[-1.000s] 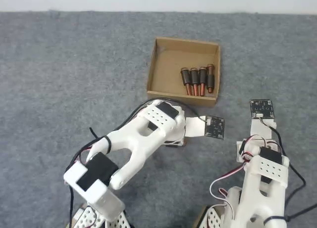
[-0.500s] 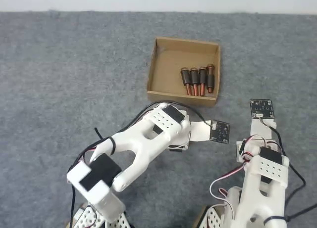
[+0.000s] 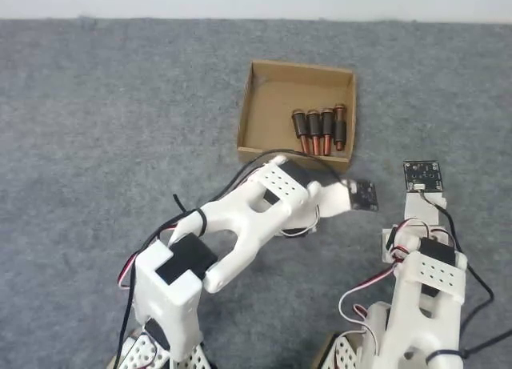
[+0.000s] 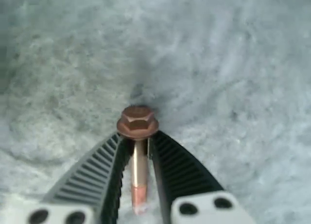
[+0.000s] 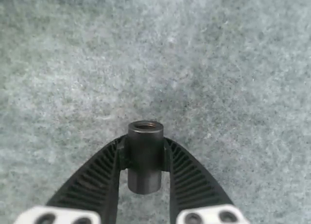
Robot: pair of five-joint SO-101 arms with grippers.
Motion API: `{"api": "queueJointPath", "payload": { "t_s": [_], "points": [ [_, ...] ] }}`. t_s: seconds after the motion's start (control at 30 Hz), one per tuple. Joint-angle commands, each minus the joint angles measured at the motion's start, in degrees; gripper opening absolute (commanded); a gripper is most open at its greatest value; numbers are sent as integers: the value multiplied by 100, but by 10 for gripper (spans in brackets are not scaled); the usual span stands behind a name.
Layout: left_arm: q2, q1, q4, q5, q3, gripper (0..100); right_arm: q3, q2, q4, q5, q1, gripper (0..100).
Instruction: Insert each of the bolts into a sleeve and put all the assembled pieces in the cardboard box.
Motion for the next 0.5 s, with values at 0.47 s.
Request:
{"api": "queueJointPath", "payload": {
  "t_s": [0.47],
  "points": [
    [0, -958, -492, 4264, -646, 10, 18, -224, -303, 70, -84, 7]
  ]
}}
